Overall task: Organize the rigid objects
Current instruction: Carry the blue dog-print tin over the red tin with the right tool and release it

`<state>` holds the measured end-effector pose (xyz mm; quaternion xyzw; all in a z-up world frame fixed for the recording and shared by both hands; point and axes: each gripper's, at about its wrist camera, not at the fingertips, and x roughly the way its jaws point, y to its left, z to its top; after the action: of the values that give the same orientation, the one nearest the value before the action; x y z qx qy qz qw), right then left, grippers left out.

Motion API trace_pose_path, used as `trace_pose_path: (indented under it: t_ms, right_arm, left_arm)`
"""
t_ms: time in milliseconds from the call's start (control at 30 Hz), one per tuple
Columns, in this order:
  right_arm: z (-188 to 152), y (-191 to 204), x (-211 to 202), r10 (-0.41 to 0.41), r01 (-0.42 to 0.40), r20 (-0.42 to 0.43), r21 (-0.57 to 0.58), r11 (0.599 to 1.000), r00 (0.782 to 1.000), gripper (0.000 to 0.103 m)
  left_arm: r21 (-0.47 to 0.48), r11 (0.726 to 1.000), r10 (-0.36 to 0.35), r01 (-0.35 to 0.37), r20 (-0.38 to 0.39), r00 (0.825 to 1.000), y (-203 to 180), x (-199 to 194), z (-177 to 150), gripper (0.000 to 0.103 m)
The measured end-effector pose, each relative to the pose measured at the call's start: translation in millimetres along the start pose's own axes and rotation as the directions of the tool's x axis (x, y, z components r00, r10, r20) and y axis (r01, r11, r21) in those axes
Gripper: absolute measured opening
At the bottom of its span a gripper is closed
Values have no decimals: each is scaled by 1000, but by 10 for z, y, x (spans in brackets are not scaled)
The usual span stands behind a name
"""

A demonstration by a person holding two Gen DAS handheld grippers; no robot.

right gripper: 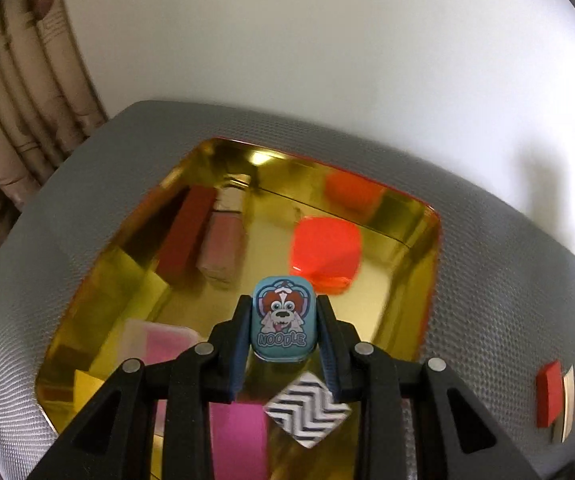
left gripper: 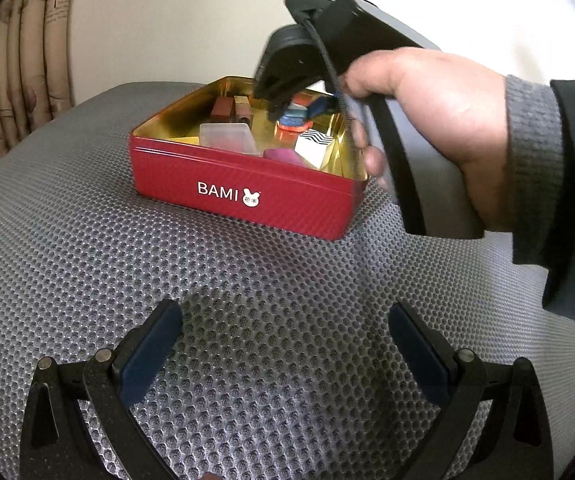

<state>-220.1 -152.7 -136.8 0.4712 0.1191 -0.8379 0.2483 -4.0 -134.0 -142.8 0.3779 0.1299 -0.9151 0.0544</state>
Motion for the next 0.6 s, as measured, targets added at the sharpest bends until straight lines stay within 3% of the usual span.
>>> trace_pose_path:
  t_ms: [367,500,600]
  right_arm:
    - [19,66,57,28,-29,-36,-1,1000,999,31]
    - [6,12,104,65,-63,-69,25,998,996,33]
    - [15,-18,-1,110,-108,-44,27,994,993,35]
  left_arm:
    - [1,1000,3,-3,-2,1000,9,-19,-17,102]
    - [1,1000,5,-5,-4,1000,20,3,1,102]
    - [1,1000,7,-7,-5,1000,17,8,4,102]
